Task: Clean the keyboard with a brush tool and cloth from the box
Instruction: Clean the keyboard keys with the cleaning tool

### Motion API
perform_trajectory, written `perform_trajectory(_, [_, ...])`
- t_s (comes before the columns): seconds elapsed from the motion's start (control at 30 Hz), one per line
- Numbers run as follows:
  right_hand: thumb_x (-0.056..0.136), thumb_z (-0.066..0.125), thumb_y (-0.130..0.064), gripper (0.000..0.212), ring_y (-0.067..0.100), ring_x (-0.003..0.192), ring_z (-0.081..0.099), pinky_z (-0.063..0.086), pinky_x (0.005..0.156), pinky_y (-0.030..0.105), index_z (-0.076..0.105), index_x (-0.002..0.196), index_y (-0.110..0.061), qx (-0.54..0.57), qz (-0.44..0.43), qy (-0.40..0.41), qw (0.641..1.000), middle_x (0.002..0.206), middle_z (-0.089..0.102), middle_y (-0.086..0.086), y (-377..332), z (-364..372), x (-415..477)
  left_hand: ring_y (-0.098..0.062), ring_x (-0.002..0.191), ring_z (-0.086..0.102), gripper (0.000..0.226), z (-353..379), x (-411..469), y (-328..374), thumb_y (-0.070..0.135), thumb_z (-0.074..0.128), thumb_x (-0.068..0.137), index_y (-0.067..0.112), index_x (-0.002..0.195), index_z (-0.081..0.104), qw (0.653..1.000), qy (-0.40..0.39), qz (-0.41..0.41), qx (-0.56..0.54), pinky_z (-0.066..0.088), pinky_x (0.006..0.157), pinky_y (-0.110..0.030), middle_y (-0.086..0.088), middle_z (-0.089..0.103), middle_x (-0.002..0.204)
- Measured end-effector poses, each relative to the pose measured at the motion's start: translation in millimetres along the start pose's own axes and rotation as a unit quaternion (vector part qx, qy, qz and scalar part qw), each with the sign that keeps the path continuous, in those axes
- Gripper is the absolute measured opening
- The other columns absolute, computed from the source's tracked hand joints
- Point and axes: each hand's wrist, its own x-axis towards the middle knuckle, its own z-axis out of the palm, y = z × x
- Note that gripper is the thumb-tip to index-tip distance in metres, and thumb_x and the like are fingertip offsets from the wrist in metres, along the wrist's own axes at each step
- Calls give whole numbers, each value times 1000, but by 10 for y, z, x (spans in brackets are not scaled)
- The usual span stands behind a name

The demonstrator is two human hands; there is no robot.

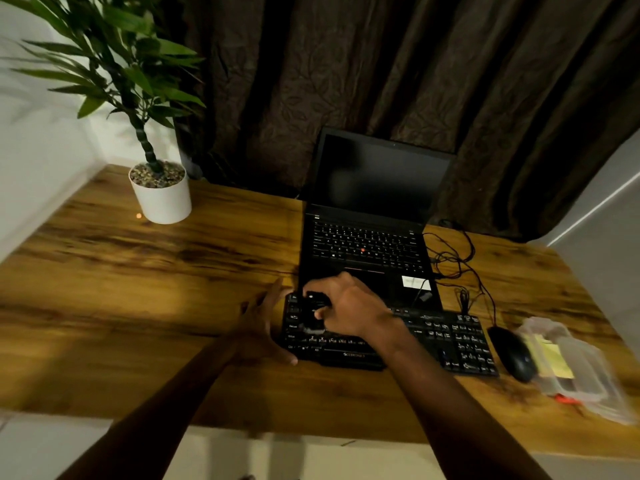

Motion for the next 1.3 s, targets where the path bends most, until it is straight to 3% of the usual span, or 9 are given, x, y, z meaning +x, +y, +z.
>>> perform_trajectory(0.17, [77, 72, -13, 47, 15, 95, 64, 58, 80, 34, 62, 115, -38, 26, -5, 7, 1000, 102, 70, -4, -107, 82, 38, -26, 151, 8, 169, 6, 22, -38, 82, 76, 19, 40, 153, -18, 1000, -12, -11, -8, 12, 119, -51, 4, 15, 165])
perform_trajectory(0.3, [81, 71, -12, 49, 19, 98, 66, 60, 80, 38, 58, 121, -37, 66, -13, 24, 997, 106, 70, -2, -184, 223, 110, -27, 151, 5, 183, -13, 40, 8, 99, 55, 4, 29, 156, -17, 998, -35, -35, 49, 11, 120, -49, 0, 6, 165])
perform_trajectory(0.43, [78, 72, -16, 48, 17, 94, 63, 59, 78, 39, 56, 115, -43, 35, 5, 8, 999, 101, 67, -4, -8, 130, 61, -31, 151, 7, 164, 32, 70, -89, 80, 78, 26, 47, 147, -27, 999, -14, -23, 19, 11, 120, -54, 3, 14, 166])
perform_trajectory(0.53, [77, 73, -13, 43, 17, 93, 64, 58, 79, 38, 60, 110, -38, -11, 21, -3, 1000, 98, 67, -4, 69, 21, 7, -30, 152, 7, 161, 47, 87, -139, 84, 79, 25, 53, 147, -21, 1000, -8, -14, 17, 9, 119, -55, 9, 17, 166])
perform_trajectory(0.83, [80, 74, -13, 52, 17, 96, 65, 61, 76, 38, 57, 118, -43, 75, -11, 0, 997, 105, 68, -2, -106, 192, 64, -29, 151, 5, 161, 15, 34, -33, 68, 87, 34, 45, 147, -26, 999, -17, -30, -4, 12, 119, -50, -2, 12, 165])
perform_trajectory(0.93, [80, 75, -11, 51, 11, 94, 65, 61, 77, 37, 59, 115, -45, 85, 8, -6, 996, 103, 67, -8, 4, 71, -44, -28, 152, 6, 163, 26, 43, -50, 76, 81, 28, 45, 150, -23, 1000, -11, -20, -8, 11, 119, -53, 3, 16, 165])
perform_trajectory(1.07, [82, 73, -8, 44, 3, 86, 58, 54, 76, 29, 63, 116, -35, 27, 30, -27, 999, 101, 64, -7, 79, -51, -186, -24, 152, 7, 162, 36, 86, -116, 90, 74, 21, 52, 145, -22, 1000, -1, 3, 12, 8, 119, -56, 14, 19, 164])
perform_trajectory(1.23, [77, 77, -13, 48, 12, 87, 66, 54, 73, 23, 64, 117, -35, 31, -8, -10, 999, 99, 71, -4, -167, 40, -119, -24, 151, 6, 160, 39, 58, -99, 76, 78, 29, 45, 150, -22, 1000, -9, -8, 1, 10, 122, -51, 11, 17, 163])
perform_trajectory(1.3, [77, 75, -17, 48, 16, 89, 67, 59, 74, 33, 61, 117, -40, 47, -10, -5, 999, 99, 70, -2, -234, 162, -44, -27, 151, 10, 161, 51, 58, -108, 77, 78, 29, 43, 154, -17, 1000, -1, -16, -11, 19, 121, -50, 6, 18, 161])
